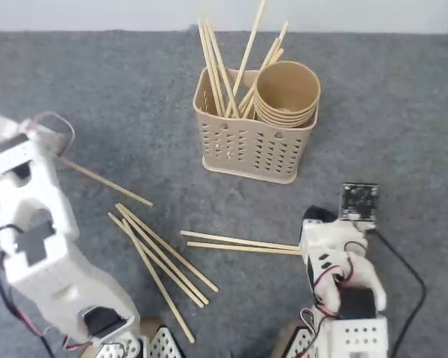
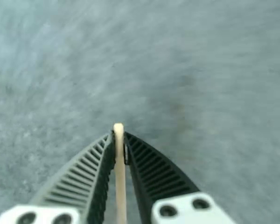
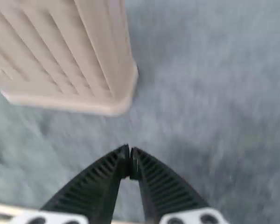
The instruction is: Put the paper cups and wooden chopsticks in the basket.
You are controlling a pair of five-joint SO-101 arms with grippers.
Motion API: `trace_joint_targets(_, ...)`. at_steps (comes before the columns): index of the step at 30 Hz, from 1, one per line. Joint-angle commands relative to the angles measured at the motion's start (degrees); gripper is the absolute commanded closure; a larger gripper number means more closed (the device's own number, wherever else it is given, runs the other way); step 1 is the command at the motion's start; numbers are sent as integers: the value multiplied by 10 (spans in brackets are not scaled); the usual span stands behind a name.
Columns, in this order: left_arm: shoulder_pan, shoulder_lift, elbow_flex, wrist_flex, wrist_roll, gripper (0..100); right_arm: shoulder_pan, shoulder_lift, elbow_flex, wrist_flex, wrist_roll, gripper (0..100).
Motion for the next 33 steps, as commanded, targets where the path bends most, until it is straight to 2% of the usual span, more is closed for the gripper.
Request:
trace_joint_targets(1, 15, -183, -36, 19, -56, 988, 0, -6, 10, -3, 12, 990)
trace_joint_targets(4, 47, -276, -37, 18, -79, 988, -9, -9, 17, -9, 40, 991)
trace_joint_targets(8, 111, -386, -35, -25, -126, 988, -8, -9, 17, -9, 59, 991)
trace_joint_targets(15, 256, -498, -35, -175, -199, 988, -7, -7, 17, -9, 60, 991)
trace_joint_targets(20, 363, -501, -34, -309, -288, 988, -7, -7, 17, -9, 61, 991)
trace_joint_targets(26, 496, -483, -36, -325, -389, 988, -7, -7, 17, -8, 61, 991)
trace_joint_targets(29, 512, -442, -38, -328, -422, 988, -7, -7, 17, -8, 61, 991)
trace_joint_targets(33, 511, -391, -38, -345, -429, 988, -6, -9, 16, -9, 62, 991)
